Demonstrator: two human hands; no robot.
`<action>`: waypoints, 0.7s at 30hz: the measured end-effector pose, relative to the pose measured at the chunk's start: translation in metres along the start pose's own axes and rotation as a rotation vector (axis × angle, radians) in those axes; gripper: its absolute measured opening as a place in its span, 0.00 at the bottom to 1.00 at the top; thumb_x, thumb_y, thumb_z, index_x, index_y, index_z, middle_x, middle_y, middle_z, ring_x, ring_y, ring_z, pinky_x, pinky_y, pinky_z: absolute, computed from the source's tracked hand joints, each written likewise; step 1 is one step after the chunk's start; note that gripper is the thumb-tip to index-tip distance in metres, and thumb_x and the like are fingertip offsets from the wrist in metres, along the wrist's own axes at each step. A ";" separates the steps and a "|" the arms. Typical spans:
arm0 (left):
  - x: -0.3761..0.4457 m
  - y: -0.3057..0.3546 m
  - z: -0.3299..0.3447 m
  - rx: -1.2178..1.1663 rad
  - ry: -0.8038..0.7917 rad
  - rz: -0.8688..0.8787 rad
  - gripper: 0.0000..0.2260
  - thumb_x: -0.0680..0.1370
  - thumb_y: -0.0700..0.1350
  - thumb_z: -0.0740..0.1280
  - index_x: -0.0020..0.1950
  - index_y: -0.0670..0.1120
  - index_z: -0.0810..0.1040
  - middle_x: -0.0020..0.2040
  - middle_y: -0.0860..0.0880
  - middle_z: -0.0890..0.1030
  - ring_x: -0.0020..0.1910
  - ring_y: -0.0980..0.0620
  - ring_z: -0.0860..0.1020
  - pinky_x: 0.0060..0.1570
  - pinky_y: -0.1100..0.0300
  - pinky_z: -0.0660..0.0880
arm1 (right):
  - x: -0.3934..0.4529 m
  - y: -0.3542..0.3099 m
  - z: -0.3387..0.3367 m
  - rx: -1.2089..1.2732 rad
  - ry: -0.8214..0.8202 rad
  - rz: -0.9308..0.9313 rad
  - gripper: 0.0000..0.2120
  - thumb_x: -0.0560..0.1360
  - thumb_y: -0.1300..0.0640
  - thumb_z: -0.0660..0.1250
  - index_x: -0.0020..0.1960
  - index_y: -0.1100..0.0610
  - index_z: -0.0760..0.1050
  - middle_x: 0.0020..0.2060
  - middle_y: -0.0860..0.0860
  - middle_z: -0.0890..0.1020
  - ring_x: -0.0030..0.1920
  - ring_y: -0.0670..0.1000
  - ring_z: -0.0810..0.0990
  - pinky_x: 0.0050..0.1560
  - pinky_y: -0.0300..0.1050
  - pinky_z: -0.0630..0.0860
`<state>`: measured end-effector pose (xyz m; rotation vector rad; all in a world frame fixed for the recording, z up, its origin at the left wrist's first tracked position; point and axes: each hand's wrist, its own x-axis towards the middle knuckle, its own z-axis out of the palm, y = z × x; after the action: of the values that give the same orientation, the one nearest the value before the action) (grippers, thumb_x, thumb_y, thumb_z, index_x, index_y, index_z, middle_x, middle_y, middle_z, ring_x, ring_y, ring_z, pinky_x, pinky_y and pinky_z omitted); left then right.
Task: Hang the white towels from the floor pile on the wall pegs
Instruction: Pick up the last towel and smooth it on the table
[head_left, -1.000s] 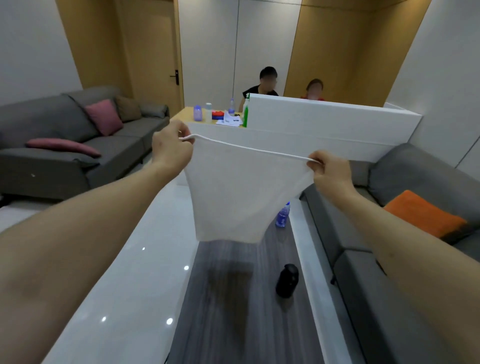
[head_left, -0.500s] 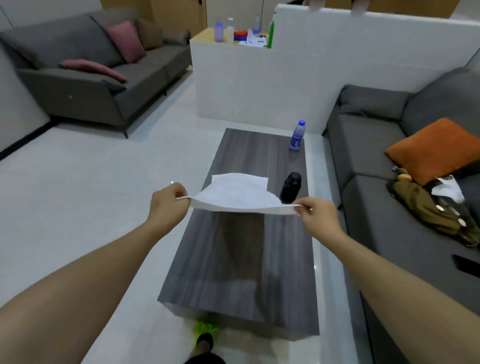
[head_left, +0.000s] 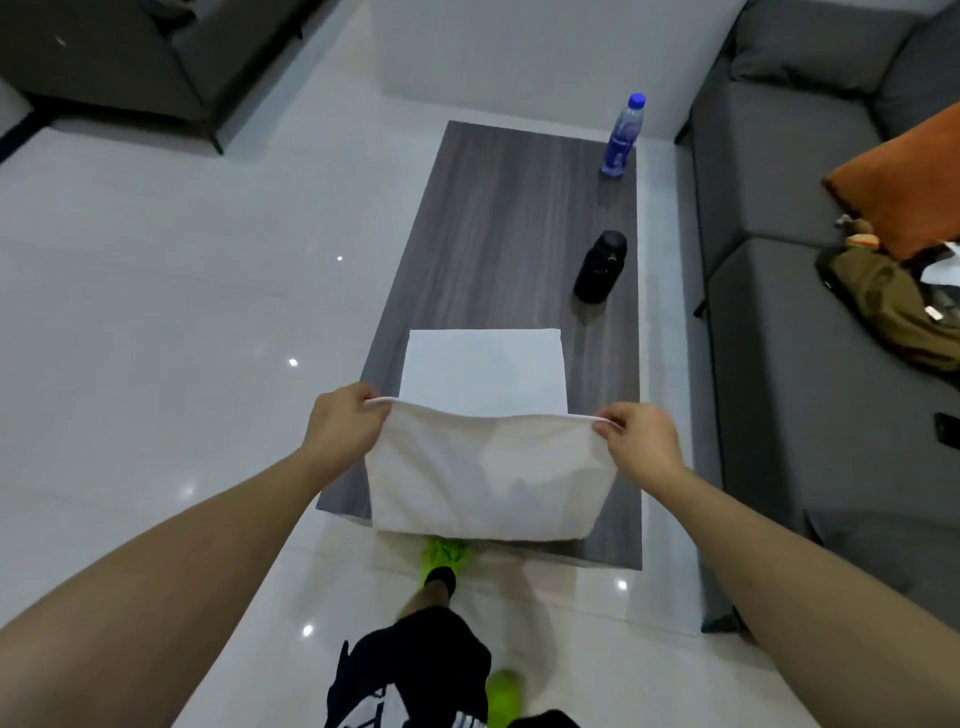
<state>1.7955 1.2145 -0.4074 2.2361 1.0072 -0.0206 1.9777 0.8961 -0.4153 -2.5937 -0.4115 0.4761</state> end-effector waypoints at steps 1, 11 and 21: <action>0.013 -0.001 0.003 0.020 -0.014 -0.012 0.10 0.75 0.50 0.62 0.36 0.48 0.77 0.34 0.49 0.79 0.36 0.50 0.77 0.32 0.60 0.68 | 0.011 -0.002 0.003 -0.008 -0.010 0.010 0.08 0.78 0.53 0.68 0.54 0.52 0.84 0.47 0.49 0.85 0.50 0.53 0.81 0.50 0.45 0.75; 0.177 0.019 0.017 0.148 -0.139 -0.079 0.08 0.76 0.46 0.61 0.37 0.50 0.75 0.36 0.47 0.79 0.41 0.43 0.78 0.35 0.58 0.69 | 0.176 -0.047 0.028 -0.031 0.026 0.142 0.06 0.78 0.54 0.67 0.49 0.53 0.83 0.42 0.54 0.84 0.41 0.54 0.77 0.42 0.43 0.71; 0.216 0.000 0.075 0.212 -0.344 -0.087 0.17 0.78 0.46 0.65 0.68 0.47 0.75 0.63 0.43 0.78 0.58 0.43 0.77 0.56 0.55 0.73 | 0.194 -0.046 0.090 -0.060 -0.041 0.156 0.11 0.79 0.59 0.65 0.59 0.57 0.81 0.49 0.54 0.85 0.51 0.56 0.80 0.49 0.46 0.77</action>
<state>1.9649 1.3129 -0.5247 2.2689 0.9452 -0.5546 2.1064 1.0403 -0.5170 -2.6906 -0.2411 0.5797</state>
